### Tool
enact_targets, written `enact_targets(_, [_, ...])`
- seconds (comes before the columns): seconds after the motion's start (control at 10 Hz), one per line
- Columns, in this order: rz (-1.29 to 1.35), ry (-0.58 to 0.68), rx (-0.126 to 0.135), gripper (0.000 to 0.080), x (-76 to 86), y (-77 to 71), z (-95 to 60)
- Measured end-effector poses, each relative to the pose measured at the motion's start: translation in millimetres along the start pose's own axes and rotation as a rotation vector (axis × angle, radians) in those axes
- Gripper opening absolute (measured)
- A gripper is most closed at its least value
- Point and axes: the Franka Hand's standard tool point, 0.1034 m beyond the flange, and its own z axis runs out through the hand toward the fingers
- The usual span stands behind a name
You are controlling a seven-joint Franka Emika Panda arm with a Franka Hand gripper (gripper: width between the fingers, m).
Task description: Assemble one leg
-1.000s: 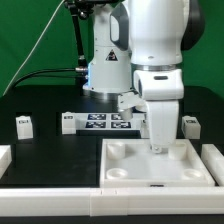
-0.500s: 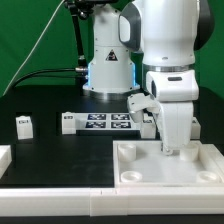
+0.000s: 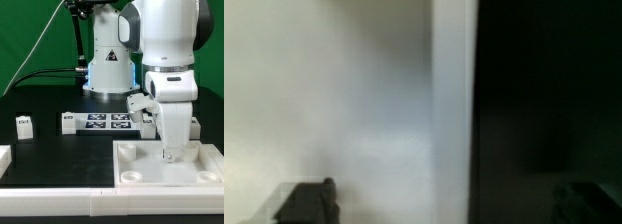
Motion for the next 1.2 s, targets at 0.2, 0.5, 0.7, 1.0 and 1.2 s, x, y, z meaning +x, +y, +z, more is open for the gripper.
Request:
enact_targets(0.2, [0.0, 0.0, 0.0, 0.0646, -0.2, 0.0, 0.0])
enact_targets(0.5, [0.015, 0.0, -0.002, 0.0649, 0.6, -0.1, -1.8])
enact_targets(0.7, [0.077, -0.005, -0.024, 0.0649, 8.8, -5.9, -21.4])
enact_targets(1.0, [0.117, -0.008, -0.035, 0.0649, 13.6, -12.3, -32.9])
enact_targets(1.2, [0.152, -0.007, -0.034, 0.0649, 13.2, -12.6, -32.2])
